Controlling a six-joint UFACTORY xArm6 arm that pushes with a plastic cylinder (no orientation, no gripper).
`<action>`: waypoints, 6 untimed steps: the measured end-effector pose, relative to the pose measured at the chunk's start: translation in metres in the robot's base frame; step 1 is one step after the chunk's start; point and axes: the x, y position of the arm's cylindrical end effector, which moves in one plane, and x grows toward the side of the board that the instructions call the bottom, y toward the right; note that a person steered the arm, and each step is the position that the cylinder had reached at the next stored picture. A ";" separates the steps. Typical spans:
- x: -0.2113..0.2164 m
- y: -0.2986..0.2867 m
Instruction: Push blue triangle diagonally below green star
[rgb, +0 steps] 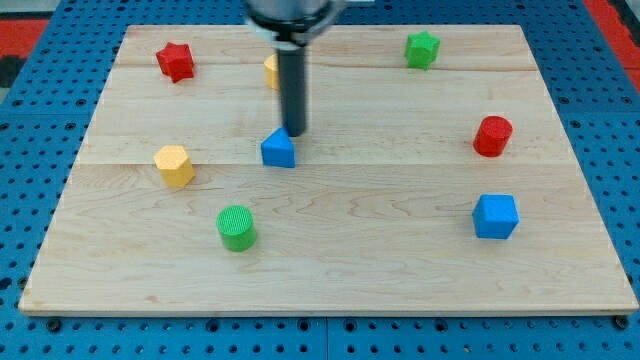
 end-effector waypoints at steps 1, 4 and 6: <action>0.036 0.010; 0.063 0.022; 0.058 0.042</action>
